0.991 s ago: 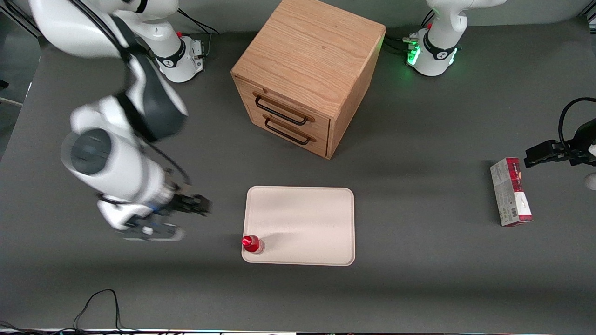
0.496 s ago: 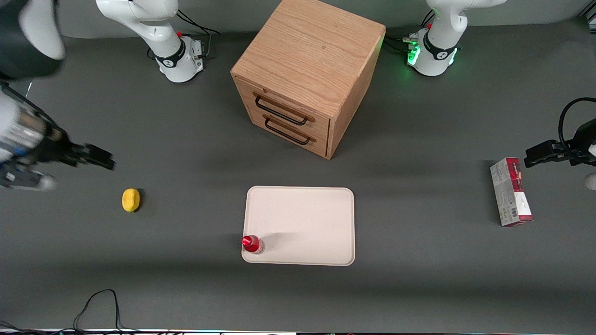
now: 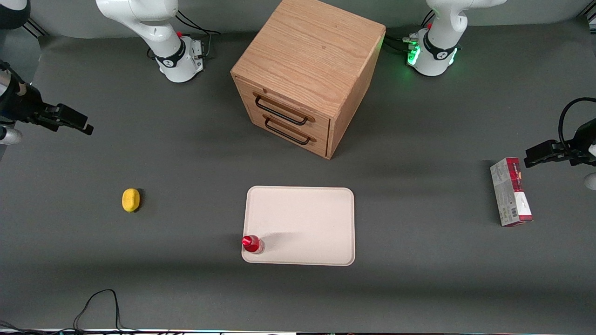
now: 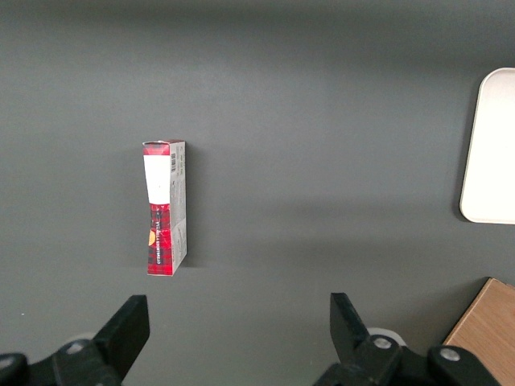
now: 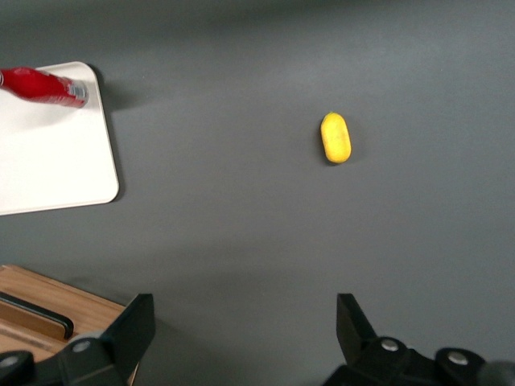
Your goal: Place coke bottle on tray
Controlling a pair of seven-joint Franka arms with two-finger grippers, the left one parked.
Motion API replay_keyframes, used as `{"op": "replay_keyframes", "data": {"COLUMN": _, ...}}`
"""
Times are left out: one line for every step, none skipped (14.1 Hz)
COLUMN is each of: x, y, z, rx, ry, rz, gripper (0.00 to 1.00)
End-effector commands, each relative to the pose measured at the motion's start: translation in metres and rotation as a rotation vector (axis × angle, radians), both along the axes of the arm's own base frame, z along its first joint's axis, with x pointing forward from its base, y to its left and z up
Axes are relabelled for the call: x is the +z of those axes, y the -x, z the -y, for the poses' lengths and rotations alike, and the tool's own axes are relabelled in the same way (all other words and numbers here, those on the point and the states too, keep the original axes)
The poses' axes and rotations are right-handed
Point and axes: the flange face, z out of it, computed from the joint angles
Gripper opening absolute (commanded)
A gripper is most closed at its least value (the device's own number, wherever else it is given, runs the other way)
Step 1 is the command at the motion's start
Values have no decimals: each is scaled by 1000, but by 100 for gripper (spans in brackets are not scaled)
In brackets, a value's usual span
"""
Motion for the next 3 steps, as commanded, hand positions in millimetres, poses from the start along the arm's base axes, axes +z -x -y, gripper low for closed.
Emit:
{"op": "replay_keyframes", "data": {"x": -5, "y": 4, "z": -10, "rx": 33, "ry": 29, "rz": 3, "gripper": 100}}
{"op": "replay_keyframes", "data": {"x": -6, "y": 3, "z": -12, "rx": 35, "ry": 31, "rz": 3, "gripper": 100}}
{"op": "replay_keyframes", "data": {"x": -4, "y": 2, "z": -11, "rx": 30, "ry": 30, "rz": 6, "gripper": 100}}
